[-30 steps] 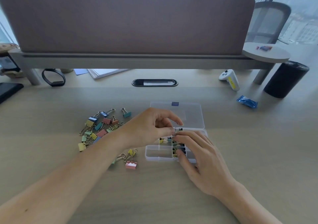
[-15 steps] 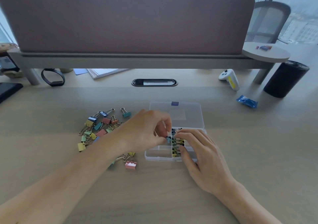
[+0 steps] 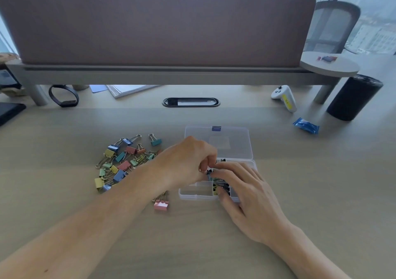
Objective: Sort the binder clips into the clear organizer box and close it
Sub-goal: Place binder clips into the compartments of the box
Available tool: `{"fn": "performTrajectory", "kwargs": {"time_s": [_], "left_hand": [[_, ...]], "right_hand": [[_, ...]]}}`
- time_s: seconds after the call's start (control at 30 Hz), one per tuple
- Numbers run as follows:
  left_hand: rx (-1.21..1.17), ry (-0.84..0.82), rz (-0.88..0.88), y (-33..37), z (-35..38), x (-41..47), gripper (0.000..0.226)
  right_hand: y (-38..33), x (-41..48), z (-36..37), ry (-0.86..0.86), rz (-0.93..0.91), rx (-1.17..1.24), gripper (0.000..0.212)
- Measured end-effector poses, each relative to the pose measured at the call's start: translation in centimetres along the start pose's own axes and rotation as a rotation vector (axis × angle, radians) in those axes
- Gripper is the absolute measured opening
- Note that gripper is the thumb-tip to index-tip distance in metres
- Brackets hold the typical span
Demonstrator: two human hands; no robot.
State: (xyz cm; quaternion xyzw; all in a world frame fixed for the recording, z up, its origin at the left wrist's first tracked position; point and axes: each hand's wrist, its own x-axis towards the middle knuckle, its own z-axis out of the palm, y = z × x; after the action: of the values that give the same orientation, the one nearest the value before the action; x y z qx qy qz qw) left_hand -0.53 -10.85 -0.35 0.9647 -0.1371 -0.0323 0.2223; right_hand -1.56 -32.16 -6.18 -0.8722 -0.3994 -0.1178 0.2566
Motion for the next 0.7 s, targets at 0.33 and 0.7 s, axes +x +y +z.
{"fn": "performTrajectory", "kwargs": {"time_s": [0.33,0.7], "left_hand": [[-0.047,-0.116,-0.106,-0.6,-0.8,1.2,0.033],[-0.116,-0.001,-0.179,-4.3,-5.4,-0.3,0.008]], "right_hand": [[-0.4,0.2,-0.1,-0.122,-0.002,-0.148,0.031],[-0.4,0.3,-0.1,-0.190,0.018,-0.194,0.036]]}}
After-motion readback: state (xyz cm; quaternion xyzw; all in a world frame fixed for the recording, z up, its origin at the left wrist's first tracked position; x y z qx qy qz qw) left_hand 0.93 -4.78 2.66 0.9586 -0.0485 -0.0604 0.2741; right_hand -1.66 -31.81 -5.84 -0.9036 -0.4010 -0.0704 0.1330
